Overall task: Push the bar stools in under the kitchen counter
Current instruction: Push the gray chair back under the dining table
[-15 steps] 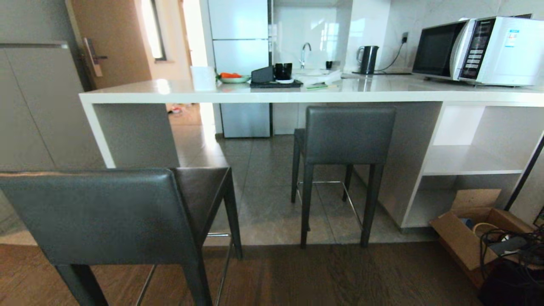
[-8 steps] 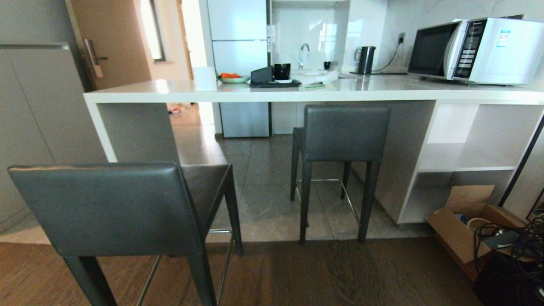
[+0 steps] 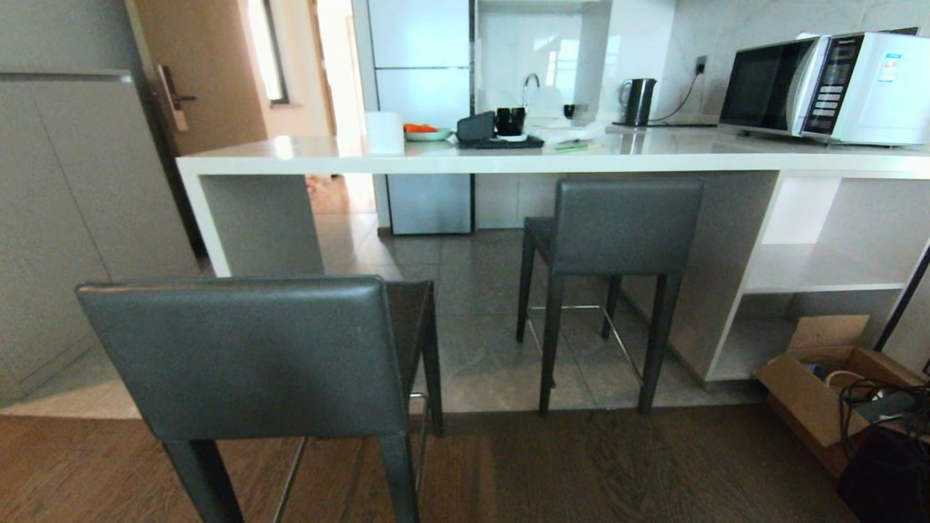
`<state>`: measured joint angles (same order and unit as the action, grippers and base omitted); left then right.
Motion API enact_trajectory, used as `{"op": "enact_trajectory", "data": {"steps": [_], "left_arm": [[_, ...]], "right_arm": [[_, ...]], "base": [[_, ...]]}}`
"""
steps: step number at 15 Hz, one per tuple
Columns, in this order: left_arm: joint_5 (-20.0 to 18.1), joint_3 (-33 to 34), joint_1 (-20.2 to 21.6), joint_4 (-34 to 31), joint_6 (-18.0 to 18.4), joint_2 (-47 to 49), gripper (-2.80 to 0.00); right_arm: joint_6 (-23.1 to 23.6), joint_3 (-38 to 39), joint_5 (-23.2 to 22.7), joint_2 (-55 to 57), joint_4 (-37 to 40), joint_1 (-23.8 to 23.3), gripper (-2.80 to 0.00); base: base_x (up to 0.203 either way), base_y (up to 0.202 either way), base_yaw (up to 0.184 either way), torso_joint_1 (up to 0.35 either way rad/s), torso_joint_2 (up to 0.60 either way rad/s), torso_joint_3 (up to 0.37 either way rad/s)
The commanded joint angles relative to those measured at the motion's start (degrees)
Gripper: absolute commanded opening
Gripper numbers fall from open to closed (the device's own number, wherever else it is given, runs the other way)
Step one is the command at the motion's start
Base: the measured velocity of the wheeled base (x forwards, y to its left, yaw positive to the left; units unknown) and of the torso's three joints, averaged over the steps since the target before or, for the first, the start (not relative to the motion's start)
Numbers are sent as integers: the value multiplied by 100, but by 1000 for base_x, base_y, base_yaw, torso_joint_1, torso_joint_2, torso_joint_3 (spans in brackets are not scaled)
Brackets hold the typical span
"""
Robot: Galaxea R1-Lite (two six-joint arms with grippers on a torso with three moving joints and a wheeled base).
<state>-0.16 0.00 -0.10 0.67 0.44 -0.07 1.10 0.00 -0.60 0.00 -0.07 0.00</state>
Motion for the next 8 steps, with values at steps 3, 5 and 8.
{"op": "enact_trajectory", "data": {"steps": [3, 5, 8], "left_arm": [[-2, 53, 1, 3, -2, -1, -280], [-2, 53, 1, 3, -9, -1, -280], [-2, 53, 1, 3, -9, -1, -280]], "right_arm": [[-11, 53, 7, 0, -1, 0, -280], [-48, 53, 16, 9, -1, -9, -280], [-48, 53, 16, 9, -1, -9, -280]], "base": [[0, 196, -5, 2, 3, 5], [0, 197, -1, 1, 2, -1], [0, 195, -2, 2, 3, 3]]}}
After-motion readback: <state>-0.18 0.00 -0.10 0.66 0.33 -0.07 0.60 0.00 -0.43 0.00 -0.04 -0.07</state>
